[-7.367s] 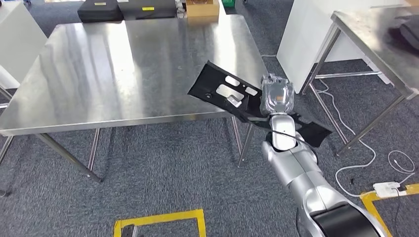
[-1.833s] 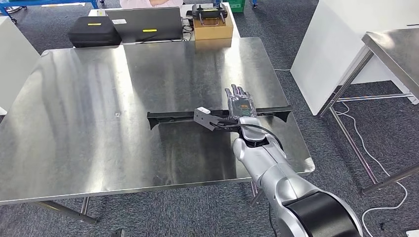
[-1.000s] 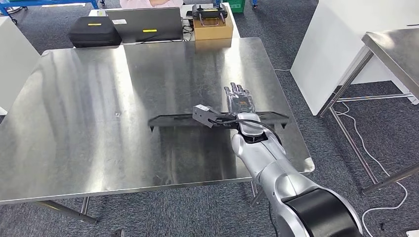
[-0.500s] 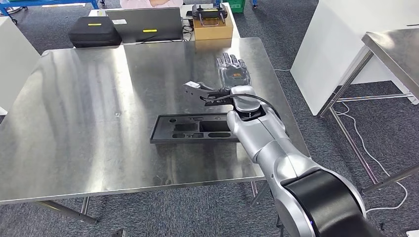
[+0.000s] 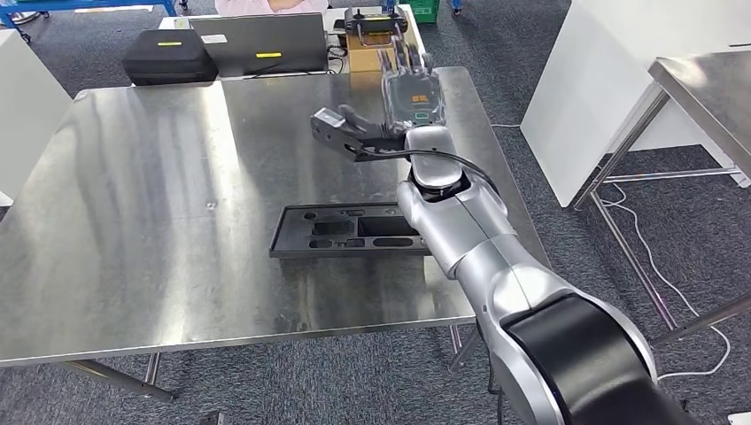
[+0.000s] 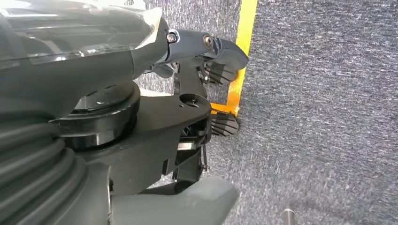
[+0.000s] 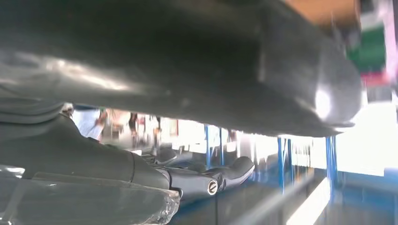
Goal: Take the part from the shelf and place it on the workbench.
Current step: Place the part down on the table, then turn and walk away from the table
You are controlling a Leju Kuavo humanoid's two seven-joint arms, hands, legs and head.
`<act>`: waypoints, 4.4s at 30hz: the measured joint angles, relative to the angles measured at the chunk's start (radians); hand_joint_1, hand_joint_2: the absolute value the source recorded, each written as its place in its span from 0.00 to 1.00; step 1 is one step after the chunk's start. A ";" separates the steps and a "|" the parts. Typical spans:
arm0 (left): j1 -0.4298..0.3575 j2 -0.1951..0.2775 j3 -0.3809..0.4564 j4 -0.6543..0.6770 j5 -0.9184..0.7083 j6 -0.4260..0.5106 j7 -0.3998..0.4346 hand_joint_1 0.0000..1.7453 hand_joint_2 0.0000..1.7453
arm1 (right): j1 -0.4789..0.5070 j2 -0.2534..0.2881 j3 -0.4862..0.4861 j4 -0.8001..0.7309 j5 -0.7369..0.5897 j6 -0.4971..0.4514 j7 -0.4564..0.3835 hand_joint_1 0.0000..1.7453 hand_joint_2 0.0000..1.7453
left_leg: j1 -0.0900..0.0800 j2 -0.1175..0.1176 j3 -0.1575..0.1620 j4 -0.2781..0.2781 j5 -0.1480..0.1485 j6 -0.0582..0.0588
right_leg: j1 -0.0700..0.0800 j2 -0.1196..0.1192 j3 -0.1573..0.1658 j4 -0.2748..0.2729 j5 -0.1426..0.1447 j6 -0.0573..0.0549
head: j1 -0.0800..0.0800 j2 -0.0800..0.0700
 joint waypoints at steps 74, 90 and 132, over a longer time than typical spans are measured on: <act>0.037 -0.015 0.196 0.000 0.122 0.047 -0.062 0.00 0.00 | 0.820 -0.226 0.127 -0.971 -0.098 -0.372 -0.301 0.00 0.00 | 0.016 -0.009 -0.045 0.057 0.005 0.029 | -0.034 -0.001 -0.026 0.093 -0.068 0.043 | -0.006 0.000; 0.036 -0.026 0.205 0.000 0.119 0.053 -0.062 0.00 0.00 | 0.867 -0.246 0.107 -1.001 -0.109 -0.393 -0.303 0.00 0.00 | -0.014 -0.006 -0.109 0.155 -0.047 0.014 | -0.006 -0.009 0.073 0.002 -0.066 -0.031 | -0.006 0.000; 0.025 -0.019 0.220 -0.001 0.117 0.074 -0.051 0.00 0.00 | 1.150 -0.158 -0.286 -1.122 -0.604 -0.429 -0.605 0.00 0.00 | -0.004 -0.007 -0.036 0.067 -0.011 0.018 | 0.003 -0.011 0.047 0.043 -0.075 0.000 | 0.000 0.000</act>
